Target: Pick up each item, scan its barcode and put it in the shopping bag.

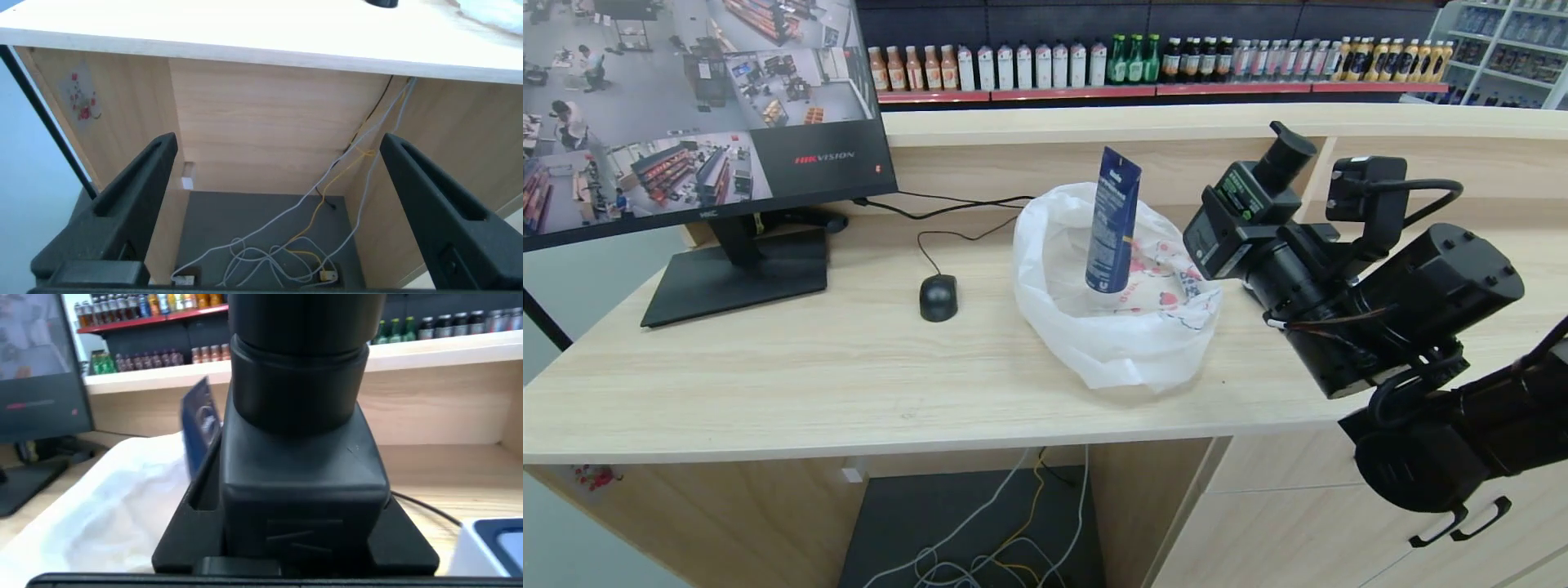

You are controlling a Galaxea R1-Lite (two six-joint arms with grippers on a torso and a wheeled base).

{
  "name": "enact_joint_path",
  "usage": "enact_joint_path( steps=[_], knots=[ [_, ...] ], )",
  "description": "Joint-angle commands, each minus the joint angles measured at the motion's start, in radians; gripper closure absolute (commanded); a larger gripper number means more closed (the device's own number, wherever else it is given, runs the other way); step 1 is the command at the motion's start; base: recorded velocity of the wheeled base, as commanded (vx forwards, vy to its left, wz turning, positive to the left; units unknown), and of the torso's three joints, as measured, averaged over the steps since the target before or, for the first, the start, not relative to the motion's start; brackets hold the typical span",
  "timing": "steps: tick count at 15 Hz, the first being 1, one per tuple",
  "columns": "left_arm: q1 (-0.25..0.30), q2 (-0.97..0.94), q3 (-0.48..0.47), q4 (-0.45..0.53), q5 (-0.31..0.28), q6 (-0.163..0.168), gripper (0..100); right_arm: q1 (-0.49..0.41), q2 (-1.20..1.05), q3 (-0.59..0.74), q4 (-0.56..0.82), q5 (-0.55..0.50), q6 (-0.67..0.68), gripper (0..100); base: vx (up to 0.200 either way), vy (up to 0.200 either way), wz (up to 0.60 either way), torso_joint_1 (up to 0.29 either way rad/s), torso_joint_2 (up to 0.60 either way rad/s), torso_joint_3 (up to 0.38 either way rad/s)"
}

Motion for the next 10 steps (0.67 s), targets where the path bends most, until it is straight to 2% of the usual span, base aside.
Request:
enact_joint_path(
  steps=[1,8,10],
  knots=[
    [0.000,0.000,0.000,0.000,0.001,0.000,0,0.013,0.017,-0.007,-0.001,0.032,-0.006,100,0.000,0.000,0.00,0.000,0.00,0.000],
    [0.000,0.000,0.000,0.000,0.001,-0.002,0,0.014,0.164,-0.096,-0.001,0.034,-0.023,100,0.000,0.000,0.00,0.000,0.00,0.000],
    [0.000,0.000,0.000,0.000,0.001,0.000,0,0.013,0.220,-0.167,-0.001,0.037,-0.034,100,0.000,0.000,0.00,0.000,0.00,0.000]
  ],
)
